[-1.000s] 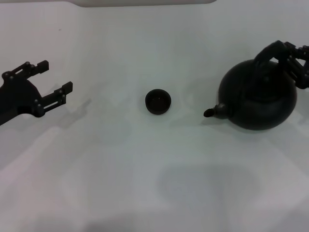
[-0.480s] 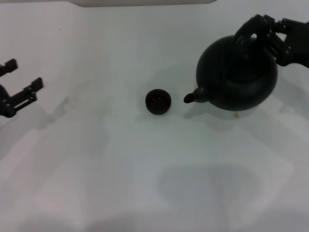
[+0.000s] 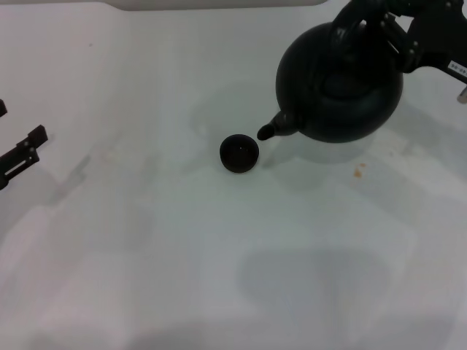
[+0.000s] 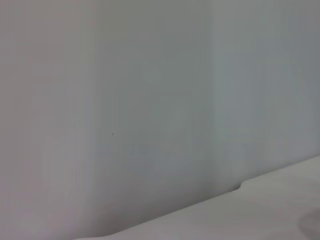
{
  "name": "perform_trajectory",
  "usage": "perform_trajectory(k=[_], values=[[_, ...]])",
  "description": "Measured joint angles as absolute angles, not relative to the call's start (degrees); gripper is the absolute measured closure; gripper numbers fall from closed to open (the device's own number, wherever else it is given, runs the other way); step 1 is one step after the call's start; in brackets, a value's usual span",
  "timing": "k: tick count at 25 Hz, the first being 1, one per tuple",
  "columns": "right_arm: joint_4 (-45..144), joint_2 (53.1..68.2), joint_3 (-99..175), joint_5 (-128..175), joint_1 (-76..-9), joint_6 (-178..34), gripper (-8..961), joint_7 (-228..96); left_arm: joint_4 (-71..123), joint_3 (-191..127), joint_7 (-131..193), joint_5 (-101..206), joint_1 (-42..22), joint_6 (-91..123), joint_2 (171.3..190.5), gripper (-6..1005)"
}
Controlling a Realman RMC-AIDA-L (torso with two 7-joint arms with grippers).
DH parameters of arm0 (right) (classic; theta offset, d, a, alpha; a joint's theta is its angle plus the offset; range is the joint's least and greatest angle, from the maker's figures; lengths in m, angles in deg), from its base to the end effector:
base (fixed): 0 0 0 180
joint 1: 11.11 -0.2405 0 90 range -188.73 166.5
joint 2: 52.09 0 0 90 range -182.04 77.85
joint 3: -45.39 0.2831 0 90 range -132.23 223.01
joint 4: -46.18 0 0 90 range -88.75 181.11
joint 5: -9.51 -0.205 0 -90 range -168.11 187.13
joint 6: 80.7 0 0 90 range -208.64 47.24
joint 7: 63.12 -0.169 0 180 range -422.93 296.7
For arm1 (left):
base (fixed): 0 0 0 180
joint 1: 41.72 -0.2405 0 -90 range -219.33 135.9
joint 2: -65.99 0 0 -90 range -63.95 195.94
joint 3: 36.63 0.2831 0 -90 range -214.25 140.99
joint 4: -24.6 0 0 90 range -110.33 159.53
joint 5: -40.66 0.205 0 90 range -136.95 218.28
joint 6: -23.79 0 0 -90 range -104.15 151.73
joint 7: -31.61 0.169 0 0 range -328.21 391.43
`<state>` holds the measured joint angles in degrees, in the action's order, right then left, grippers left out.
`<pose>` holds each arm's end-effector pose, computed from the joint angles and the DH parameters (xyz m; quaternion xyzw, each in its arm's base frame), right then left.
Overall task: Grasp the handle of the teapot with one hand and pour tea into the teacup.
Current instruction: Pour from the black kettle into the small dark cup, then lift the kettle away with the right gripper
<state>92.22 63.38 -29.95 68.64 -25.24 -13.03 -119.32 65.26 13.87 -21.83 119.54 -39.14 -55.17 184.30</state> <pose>0.2659 0.3508 0.0030 -0.8657 0.1083 0.3419 0.3493 -0.3726 0.2586 0.0204 -0.8467 -0.2008 -0.2686 0.4132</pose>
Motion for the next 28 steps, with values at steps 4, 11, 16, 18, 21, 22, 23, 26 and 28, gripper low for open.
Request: perform_trajectory(k=[4,11,16,18,21,22,23,26,28], values=[[92.8,63.48,-32.2,65.7,-25.5,-15.4,782,-116.0,65.2,13.8,-21.8,119.7,-39.2,-55.2,184.3,229],[97.0,63.57,-39.7,61.8,-25.3,-26.6,785,-111.1,65.2,13.8,-21.8,119.7,-39.2,-54.9,184.29,227],[98.4,63.65,-42.6,60.5,-24.9,-31.0,791,-108.4,65.2,13.8,-21.8,119.7,-38.9,-54.5,184.29,227],[98.6,63.65,-43.0,60.3,-24.8,-31.9,795,-107.9,65.2,13.7,-21.8,119.7,-38.8,-54.2,184.29,227],[98.6,63.61,-43.2,60.3,-24.7,-32.4,800,-107.4,65.2,13.7,-21.7,119.7,-38.6,-54.0,184.29,227],[98.6,63.61,-43.2,60.3,-24.7,-32.5,800,-107.1,65.2,13.7,-21.6,119.7,-38.5,-54.0,184.29,227],[98.5,63.6,-43.2,60.3,-24.7,-32.5,801,-106.8,65.2,13.7,-21.4,119.7,-38.5,-54.0,184.29,227],[98.3,63.62,-43.4,60.3,-24.6,-33.0,803,-105.5,64.7,13.7,-21.0,119.6,-37.9,-54.0,184.29,227],[98.3,63.65,-43.8,60.3,-24.5,-33.7,805,-104.9,64.3,13.7,-20.9,119.5,-37.6,-54.0,184.29,227]])
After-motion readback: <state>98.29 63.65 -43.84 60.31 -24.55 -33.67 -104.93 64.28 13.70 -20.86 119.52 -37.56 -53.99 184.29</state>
